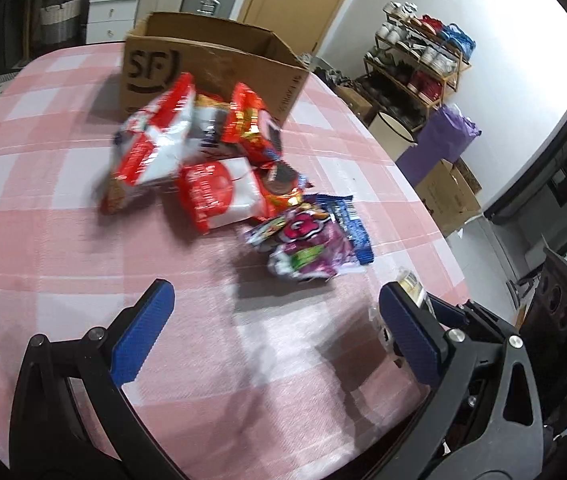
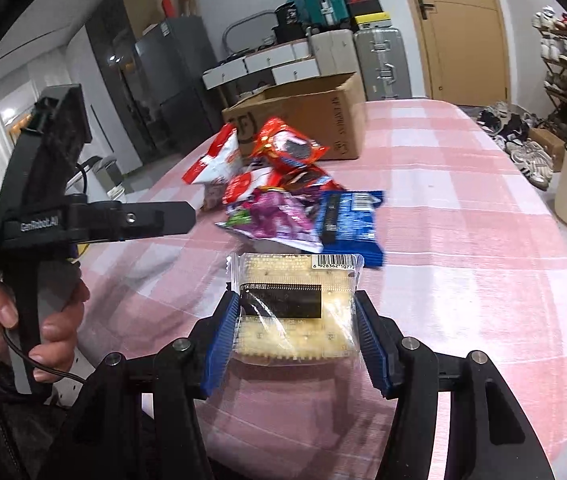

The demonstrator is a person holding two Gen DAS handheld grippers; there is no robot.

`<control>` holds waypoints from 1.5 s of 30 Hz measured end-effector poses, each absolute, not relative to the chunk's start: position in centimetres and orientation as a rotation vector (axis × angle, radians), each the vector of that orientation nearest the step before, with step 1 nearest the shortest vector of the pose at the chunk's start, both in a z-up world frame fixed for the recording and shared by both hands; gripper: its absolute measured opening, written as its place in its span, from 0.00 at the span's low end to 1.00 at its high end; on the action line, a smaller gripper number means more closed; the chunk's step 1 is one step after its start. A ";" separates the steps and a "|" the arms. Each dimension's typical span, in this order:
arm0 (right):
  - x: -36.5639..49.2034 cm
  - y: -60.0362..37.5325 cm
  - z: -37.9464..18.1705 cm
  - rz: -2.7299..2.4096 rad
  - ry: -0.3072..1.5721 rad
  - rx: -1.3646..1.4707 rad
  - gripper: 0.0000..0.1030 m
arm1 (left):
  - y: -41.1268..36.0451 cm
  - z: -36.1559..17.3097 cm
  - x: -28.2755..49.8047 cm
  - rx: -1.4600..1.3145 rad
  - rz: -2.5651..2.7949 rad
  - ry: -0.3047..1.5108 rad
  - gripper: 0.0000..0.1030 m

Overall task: Organize snacks
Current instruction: 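Grasp the clear cracker pack with the right gripper while the left gripper approaches the purple bag, then grasp the purple candy bag with the left gripper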

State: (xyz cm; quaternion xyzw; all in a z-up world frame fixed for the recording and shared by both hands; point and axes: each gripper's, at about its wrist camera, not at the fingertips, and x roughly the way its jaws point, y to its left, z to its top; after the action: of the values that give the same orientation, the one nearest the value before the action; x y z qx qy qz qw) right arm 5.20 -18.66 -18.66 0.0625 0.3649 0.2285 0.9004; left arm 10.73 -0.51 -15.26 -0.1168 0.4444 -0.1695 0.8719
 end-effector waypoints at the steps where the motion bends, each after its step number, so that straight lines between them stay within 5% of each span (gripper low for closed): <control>1: 5.2 -19.3 -18.7 0.466 0.752 0.142 0.55 | -1.1 -15.4 11.2 -0.240 -0.353 0.932 0.99; 15: 5.4 -23.3 -18.6 0.400 0.724 0.187 0.56 | -5.8 -18.4 16.6 -0.290 -0.348 1.011 0.91; 18: 5.4 -23.5 -18.8 0.406 0.725 0.195 0.56 | -6.2 -19.2 17.3 -0.312 -0.352 1.033 0.77; 24: 5.6 -23.6 -19.0 0.410 0.723 0.210 0.56 | -5.9 -20.2 18.4 -0.378 -0.381 1.034 0.65; 30: 5.5 -23.7 -19.1 0.397 0.728 0.220 0.56 | -6.2 -20.6 19.3 -0.387 -0.408 1.035 0.40; 31: 5.6 -23.7 -19.1 0.393 0.728 0.220 0.56 | -6.3 -20.6 19.4 -0.392 -0.419 1.026 0.28; 45: 4.9 -23.1 -18.0 0.392 0.707 0.210 0.56 | -6.0 -19.4 17.1 -0.337 -0.440 0.985 0.26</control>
State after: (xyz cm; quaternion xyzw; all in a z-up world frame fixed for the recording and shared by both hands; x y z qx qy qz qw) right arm 4.89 -23.13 -17.95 0.1019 0.3435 0.1902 0.9140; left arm 17.12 -6.00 -19.39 -0.1597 0.4669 -0.2085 0.8444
